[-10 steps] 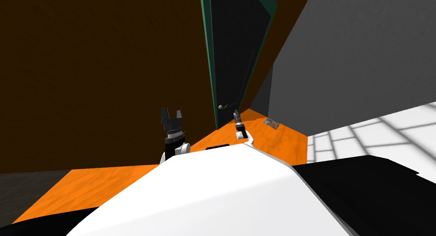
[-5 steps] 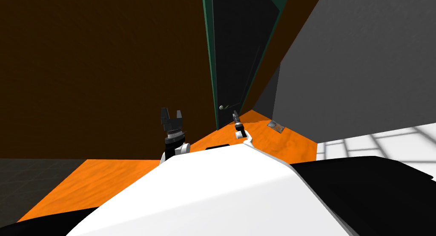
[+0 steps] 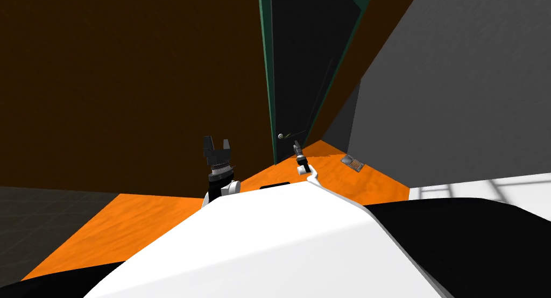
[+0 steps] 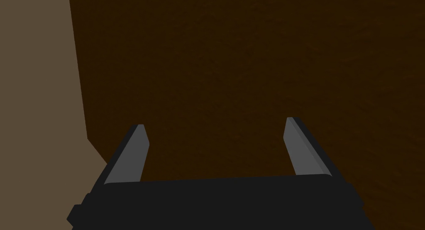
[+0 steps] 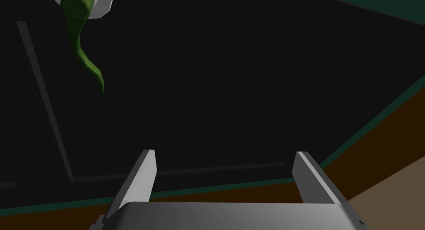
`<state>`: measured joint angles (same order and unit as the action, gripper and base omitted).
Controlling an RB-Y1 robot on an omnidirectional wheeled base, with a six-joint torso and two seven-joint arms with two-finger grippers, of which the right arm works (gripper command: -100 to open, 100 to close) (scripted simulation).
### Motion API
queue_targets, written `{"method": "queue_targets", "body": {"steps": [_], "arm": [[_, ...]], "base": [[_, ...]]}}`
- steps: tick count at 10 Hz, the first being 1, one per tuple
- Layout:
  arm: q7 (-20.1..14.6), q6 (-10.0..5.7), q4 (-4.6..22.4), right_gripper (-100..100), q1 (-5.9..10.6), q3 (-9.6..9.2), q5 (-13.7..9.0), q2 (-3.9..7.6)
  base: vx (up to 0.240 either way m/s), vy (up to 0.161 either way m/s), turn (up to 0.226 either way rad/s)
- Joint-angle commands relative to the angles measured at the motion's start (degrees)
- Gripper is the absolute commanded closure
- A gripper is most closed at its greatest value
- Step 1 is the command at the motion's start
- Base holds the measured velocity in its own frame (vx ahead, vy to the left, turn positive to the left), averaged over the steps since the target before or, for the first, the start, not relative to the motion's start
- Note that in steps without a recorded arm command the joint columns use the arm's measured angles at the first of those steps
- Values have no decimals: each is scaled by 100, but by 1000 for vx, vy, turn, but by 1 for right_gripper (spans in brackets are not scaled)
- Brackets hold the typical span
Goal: Pull the door open
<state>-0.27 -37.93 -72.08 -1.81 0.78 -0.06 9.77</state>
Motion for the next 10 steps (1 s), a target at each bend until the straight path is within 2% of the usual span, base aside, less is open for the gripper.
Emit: {"method": "queue_targets", "body": {"steps": [1,2,3,5,7,8,9,10], "arm": [[-74,-9,286,-100,151,-25,-36,54],[-74,-9,387,-100,151,-25,-36,54],[-120,-26,575,-100,274,-38,-62,91],[-120,-26,656,-100,274,-38,-62,91],[-209,-58,1050,-100,511,-63,-110,162],[-209,-58,1174,-100,511,-63,-110,162],[-252,-73,1371,-100,625,-74,-134,196],[-252,-73,1424,-100,625,-74,-134,196]], "base": [[24,-96,241],[24,-81,82],[11,-82,103],[9,-41,34],[13,-63,184],[9,-77,84],[16,-83,86],[13,-62,86]]}}
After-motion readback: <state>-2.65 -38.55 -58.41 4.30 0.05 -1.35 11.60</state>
